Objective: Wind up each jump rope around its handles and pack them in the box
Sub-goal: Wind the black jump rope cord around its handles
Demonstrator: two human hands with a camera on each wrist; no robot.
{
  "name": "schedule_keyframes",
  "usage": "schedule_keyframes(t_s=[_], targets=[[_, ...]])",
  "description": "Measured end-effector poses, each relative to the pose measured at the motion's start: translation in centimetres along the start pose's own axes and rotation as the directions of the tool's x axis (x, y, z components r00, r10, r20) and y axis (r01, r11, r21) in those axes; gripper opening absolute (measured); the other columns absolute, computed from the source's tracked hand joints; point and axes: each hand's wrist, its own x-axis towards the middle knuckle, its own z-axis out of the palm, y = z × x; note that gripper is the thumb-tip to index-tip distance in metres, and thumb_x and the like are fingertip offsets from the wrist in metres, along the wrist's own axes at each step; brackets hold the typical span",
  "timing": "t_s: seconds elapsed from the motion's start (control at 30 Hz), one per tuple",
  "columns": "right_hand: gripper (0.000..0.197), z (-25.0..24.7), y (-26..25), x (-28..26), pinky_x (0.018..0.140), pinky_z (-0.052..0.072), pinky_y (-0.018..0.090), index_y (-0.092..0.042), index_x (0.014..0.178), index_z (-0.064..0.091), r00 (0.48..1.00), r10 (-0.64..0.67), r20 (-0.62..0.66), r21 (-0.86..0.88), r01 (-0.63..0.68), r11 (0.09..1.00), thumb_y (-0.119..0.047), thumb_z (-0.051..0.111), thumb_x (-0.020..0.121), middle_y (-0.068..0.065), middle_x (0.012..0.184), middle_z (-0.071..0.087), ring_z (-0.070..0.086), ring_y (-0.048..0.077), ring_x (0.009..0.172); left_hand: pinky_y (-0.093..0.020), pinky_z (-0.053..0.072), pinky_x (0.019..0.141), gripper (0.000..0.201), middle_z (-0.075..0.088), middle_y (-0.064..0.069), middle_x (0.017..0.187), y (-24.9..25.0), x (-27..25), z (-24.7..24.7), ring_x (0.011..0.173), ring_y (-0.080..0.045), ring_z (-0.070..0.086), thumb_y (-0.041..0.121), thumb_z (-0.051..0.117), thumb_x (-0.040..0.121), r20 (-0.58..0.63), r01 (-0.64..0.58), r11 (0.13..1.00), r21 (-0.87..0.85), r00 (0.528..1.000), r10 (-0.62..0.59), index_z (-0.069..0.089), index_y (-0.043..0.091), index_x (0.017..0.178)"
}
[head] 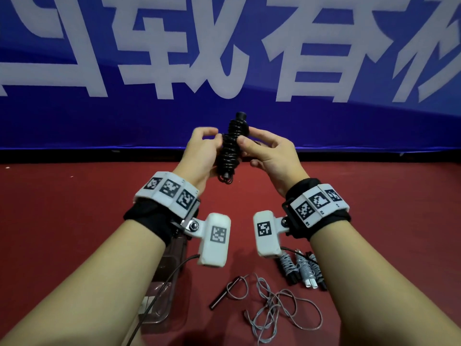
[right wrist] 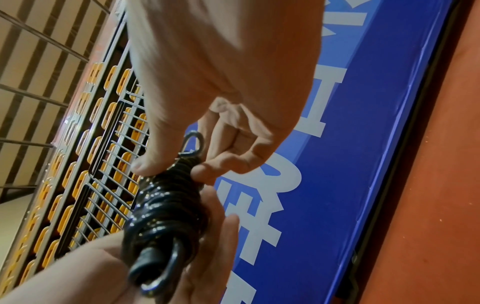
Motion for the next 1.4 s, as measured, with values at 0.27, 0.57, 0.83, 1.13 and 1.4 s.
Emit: schedule_keyframes(t_s=[0.27, 0.57, 0.83, 1.13, 1.4], targets=[[0.041, 0.8, 0.6, -0.1, 0.059, 0.045, 0.02, -0.012, 0.11, 0.076, 0.979, 0.017, -0.205, -0.039, -0.025, 0.999, -0.034, 0.088, 0.077, 0.001, 0.09, 0.079, 0.073, 0.01, 0.071, -0.046, 0.063, 0.068, 0.03, 0.074, -0.016, 0.109, -0.1, -0.2, 0.5, 0.081, -0.033, 0.076, 0.027, 0.067, 0.099, 0.061, -0.11, 0.988, 0.111, 0.993, 0.104, 0.061, 0.011, 0.123], [0.036, 1.2, 1.1, -0.5, 0.062, 0.049, 0.023, -0.01, 0.129, 0.068, 0.999, 0.001, -0.034, -0.149, -0.006, 0.989, -0.028, 0.067, 0.098, 0.006, 0.109, 0.077, 0.073, 0.012, 0.089, -0.055, 0.062, 0.074, 0.008, 0.072, -0.007, 0.097, -0.6, 0.8, -0.5, 0.078, -0.031, 0.075, 0.012, 0.056, 0.101, 0.012, -0.107, 0.973, 0.204, 0.994, 0.107, 0.057, 0.02, 0.102], [0.022, 1.2, 0.4, -1.2, 0.062, 0.05, 0.024, -0.012, 0.094, 0.079, 0.982, 0.029, -0.187, -0.087, -0.046, 0.995, -0.029, 0.085, 0.082, 0.007, 0.082, 0.079, 0.077, 0.02, 0.079, -0.049, 0.057, 0.07, 0.005, 0.074, -0.019, 0.09, -1.0, -0.1, 0.5, 0.073, -0.032, 0.072, 0.021, 0.049, 0.104, 0.036, -0.11, 0.976, 0.187, 0.994, 0.105, 0.05, 0.018, 0.101], [0.025, 0.2, 0.1, -1.4, 0.063, 0.052, 0.021, -0.023, 0.074, 0.06, 0.977, 0.201, -0.069, 0.141, -0.19, 0.972, -0.026, 0.083, 0.083, -0.002, 0.082, 0.073, 0.069, 0.007, 0.075, -0.034, 0.055, 0.053, 0.031, 0.072, -0.021, 0.089, -0.6, -0.2, 0.0, 0.068, -0.027, 0.071, 0.031, 0.065, 0.098, 0.22, -0.218, 0.958, 0.189, 0.96, 0.175, 0.045, 0.011, 0.11], [0.008, 0.6, -0.2, -1.5, 0.065, 0.053, 0.023, -0.016, 0.087, 0.07, 0.981, 0.195, -0.004, 0.148, -0.192, 0.97, -0.02, 0.078, 0.089, 0.003, 0.092, 0.075, 0.07, 0.012, 0.082, -0.043, 0.056, 0.065, 0.032, 0.072, -0.012, 0.094, -0.3, -0.1, -0.5, 0.066, -0.022, 0.068, 0.044, 0.057, 0.101, 0.076, -0.14, 0.921, 0.364, 0.99, 0.12, 0.049, 0.014, 0.112]])
